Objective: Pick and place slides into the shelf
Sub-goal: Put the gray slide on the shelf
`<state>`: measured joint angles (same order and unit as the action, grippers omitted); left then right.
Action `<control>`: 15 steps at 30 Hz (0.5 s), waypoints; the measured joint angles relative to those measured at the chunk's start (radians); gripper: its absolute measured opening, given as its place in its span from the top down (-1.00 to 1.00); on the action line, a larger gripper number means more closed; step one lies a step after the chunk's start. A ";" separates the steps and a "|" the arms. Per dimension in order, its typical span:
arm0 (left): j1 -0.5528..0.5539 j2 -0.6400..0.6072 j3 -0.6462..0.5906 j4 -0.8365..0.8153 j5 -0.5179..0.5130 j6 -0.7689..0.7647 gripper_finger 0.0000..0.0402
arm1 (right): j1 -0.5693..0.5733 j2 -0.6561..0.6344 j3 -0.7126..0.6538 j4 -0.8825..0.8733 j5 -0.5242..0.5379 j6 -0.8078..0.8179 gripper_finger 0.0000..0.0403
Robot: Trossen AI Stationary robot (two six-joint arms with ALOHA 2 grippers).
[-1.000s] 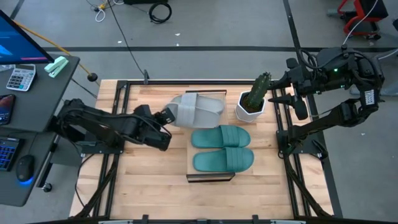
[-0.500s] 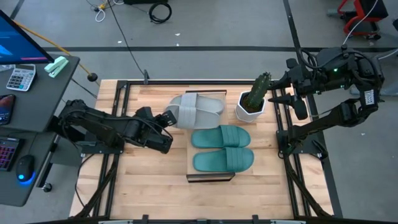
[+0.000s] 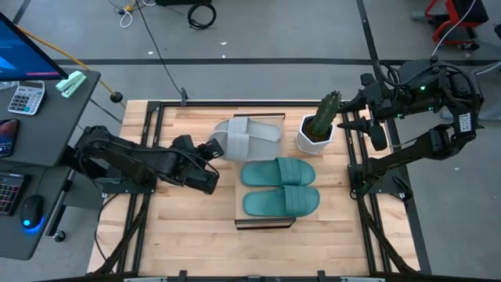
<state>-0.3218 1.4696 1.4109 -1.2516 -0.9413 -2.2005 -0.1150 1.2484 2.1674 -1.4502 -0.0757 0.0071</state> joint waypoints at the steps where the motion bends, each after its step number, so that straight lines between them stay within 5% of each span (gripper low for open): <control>1: 0.000 0.003 0.000 0.008 -0.003 -0.003 0.96 | 0.000 0.000 0.000 0.000 0.000 0.000 0.02; 15: -0.029 0.039 0.000 0.003 0.022 -0.008 0.96 | 0.000 0.000 0.000 0.008 0.000 -0.002 0.02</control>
<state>-0.3512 1.5089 1.4105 -1.2482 -0.9189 -2.2080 -0.1150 1.2488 2.1674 -1.4425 -0.0761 0.0055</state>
